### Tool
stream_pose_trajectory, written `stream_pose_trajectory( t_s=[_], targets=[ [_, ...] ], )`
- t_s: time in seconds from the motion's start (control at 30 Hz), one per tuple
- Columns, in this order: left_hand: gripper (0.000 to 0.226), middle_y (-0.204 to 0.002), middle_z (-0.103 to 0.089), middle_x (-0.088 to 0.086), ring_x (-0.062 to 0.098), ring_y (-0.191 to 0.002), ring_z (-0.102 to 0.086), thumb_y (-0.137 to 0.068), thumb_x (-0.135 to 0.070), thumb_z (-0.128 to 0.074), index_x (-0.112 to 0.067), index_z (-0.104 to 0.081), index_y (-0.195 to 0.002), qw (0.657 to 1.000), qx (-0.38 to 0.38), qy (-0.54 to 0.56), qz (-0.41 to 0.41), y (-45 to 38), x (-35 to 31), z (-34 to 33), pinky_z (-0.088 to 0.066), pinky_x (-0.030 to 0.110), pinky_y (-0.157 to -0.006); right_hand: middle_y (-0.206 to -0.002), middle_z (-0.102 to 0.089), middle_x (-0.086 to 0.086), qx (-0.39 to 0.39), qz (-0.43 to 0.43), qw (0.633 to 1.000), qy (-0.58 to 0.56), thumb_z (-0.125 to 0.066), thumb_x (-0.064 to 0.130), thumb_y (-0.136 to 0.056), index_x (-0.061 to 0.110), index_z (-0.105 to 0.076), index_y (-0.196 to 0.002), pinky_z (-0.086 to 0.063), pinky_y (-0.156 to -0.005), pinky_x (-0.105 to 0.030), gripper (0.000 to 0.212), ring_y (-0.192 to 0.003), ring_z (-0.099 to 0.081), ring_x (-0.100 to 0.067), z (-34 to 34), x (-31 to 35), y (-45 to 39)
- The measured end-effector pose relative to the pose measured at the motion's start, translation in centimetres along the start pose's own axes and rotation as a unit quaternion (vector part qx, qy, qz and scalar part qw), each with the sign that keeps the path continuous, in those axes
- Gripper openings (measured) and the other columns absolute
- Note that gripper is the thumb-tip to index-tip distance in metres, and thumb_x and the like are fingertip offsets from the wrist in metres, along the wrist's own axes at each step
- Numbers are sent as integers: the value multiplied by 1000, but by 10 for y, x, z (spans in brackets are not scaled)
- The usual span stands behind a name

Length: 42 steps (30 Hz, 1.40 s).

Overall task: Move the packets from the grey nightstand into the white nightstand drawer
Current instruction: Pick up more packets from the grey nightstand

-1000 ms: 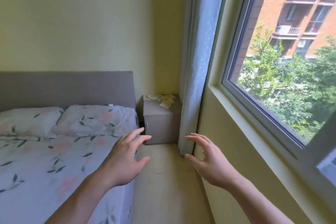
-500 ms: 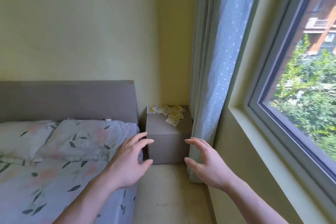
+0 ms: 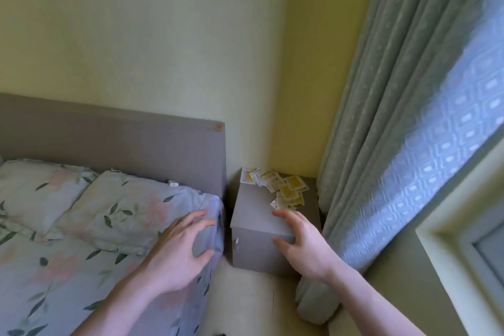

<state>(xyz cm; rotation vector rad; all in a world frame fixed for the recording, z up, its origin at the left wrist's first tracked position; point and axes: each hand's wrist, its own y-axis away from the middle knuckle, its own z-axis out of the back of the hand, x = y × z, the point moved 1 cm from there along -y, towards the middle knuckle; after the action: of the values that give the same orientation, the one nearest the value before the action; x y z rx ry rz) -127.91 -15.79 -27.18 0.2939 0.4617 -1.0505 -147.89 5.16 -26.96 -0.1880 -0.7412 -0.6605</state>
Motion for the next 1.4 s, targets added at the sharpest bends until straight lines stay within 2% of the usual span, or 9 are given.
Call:
stream_pose_trajectory(
  t_s=[0.23, 0.53, 0.73, 0.87, 1.0, 1.13, 1.23, 1.33, 1.4],
  targets=[
    [56, -155, -30, -24, 3, -144, -31, -92, -39, -66, -38, -47, -145, 997, 62, 9, -38, -162, 16, -18, -24, 22, -119, -142, -44, 19, -7, -71, 997, -27, -68, 28, -93, 34, -48, -145, -31, -110, -15, 55, -133, -43, 0, 15, -48, -111],
    [53, -148, -40, -20, 5, -138, -41, -88, -41, -65, -35, -53, -139, 987, 148, 0, -61, -348, 13, -73, -31, 24, -115, -142, -46, 11, -11, -174, 983, -53, -69, 32, -92, 31, -50, -144, -34, -109, -18, 55, -131, -46, -6, 44, -144, -230],
    [51, -142, -44, -20, 7, -129, -49, -86, -42, -65, -36, -55, -136, 981, 194, 9, 9, -437, 24, -123, -38, 27, -110, -144, -45, 7, 38, -251, 963, -94, -70, 36, -93, 30, -50, -142, -38, -110, -26, 54, -126, -43, -6, 46, -223, -323],
    [45, -138, -46, -18, 2, -102, -58, -88, -38, -68, -34, -57, -131, 971, 222, 58, 62, -478, 35, -158, -39, 19, -104, -145, -45, 3, 71, -285, 952, -91, -68, 32, -95, 26, -48, -142, -41, -109, -29, 52, -118, -43, -7, 37, -274, -377],
    [42, -132, -49, -18, 2, -124, -51, -89, -33, -67, -31, -59, -130, 967, 230, 65, 90, -512, 57, -212, -31, 11, -106, -142, -47, -2, 78, -324, 939, -92, -68, 29, -95, 23, -49, -141, -43, -101, -28, 50, -124, -51, -17, 13, -325, -426],
    [42, -135, -49, -15, 6, -123, -52, -88, -34, -61, -33, -58, -131, 950, 277, 72, 128, -545, 82, -283, -40, 20, -106, -126, -53, 3, 64, -354, 928, -98, -67, 26, -94, 24, -55, -132, -42, -90, -25, 39, -110, -52, -13, -21, -379, -463],
    [46, -137, -48, -10, 13, -122, -54, -91, -33, -62, -30, -54, -136, 938, 298, 73, 160, -568, 94, -342, -44, 26, -104, -108, -61, 13, 12, -378, 918, -120, -67, 22, -95, 27, -61, -119, -50, -85, -28, 25, -104, -62, -13, -49, -417, -472],
    [51, -136, -48, -6, 17, -123, -51, -90, -36, -65, -27, -50, -138, 936, 282, 88, 191, -589, 99, -401, -48, 31, -101, -111, -65, 12, -40, -387, 912, -132, -66, 17, -94, 33, -62, -113, -55, -84, -32, 25, -103, -66, -10, -78, -450, -467],
    [54, -135, -46, -7, 18, -127, -45, -88, -42, -67, -29, -47, -136, 935, 266, 94, 214, -598, 99, -436, -48, 33, -97, -112, -65, 13, -57, -391, 908, -136, -66, 14, -95, 36, -61, -113, -54, -82, -29, 29, -103, -66, -9, -94, -470, -462]
  ],
)
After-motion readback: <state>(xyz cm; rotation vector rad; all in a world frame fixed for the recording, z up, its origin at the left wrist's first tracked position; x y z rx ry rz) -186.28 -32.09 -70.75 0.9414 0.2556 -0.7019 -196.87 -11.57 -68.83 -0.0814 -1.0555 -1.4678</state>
